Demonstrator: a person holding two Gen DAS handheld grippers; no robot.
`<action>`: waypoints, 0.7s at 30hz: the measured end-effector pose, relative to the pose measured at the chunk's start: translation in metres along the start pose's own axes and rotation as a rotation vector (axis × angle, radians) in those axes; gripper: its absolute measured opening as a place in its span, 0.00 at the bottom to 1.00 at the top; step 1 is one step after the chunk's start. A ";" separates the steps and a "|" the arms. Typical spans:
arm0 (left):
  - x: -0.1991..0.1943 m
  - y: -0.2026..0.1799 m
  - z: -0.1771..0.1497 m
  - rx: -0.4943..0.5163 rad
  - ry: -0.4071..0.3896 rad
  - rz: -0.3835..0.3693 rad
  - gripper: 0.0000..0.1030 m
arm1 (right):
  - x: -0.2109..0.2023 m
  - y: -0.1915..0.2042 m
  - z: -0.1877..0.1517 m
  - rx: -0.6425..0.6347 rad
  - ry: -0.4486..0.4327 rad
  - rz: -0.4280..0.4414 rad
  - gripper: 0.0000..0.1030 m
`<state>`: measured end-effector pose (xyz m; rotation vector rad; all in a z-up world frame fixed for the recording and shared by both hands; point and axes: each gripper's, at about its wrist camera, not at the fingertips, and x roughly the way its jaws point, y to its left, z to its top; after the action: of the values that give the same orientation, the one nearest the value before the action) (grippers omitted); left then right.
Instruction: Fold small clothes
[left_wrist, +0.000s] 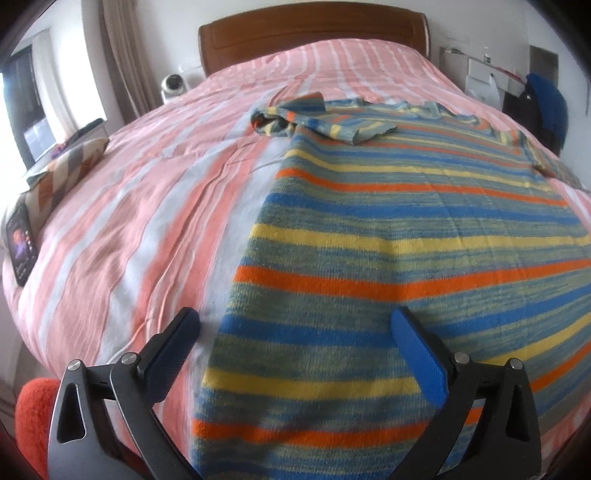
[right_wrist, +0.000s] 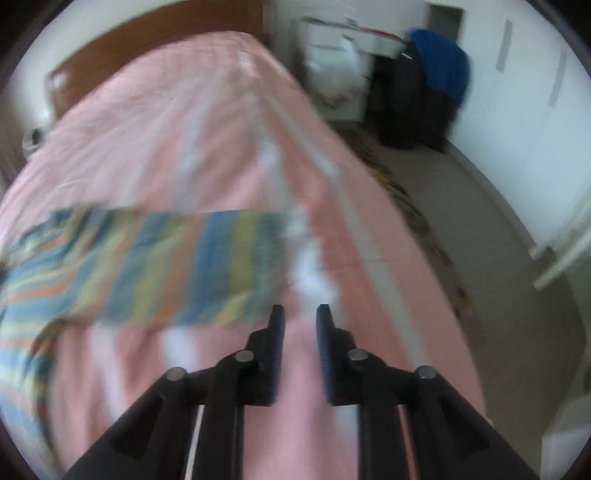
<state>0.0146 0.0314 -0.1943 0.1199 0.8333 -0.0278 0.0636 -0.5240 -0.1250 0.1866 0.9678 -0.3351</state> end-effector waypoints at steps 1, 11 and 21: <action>0.001 0.001 0.000 -0.003 0.002 -0.003 1.00 | -0.017 0.024 -0.014 -0.028 -0.008 0.093 0.31; -0.026 0.018 0.032 0.036 0.065 -0.173 0.98 | -0.054 0.216 -0.171 -0.303 0.117 0.590 0.42; 0.027 -0.053 0.164 0.623 -0.039 -0.200 0.99 | -0.048 0.213 -0.193 -0.287 0.069 0.525 0.45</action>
<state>0.1497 -0.0401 -0.1099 0.6190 0.7722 -0.4781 -0.0341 -0.2570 -0.1908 0.1828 0.9857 0.2928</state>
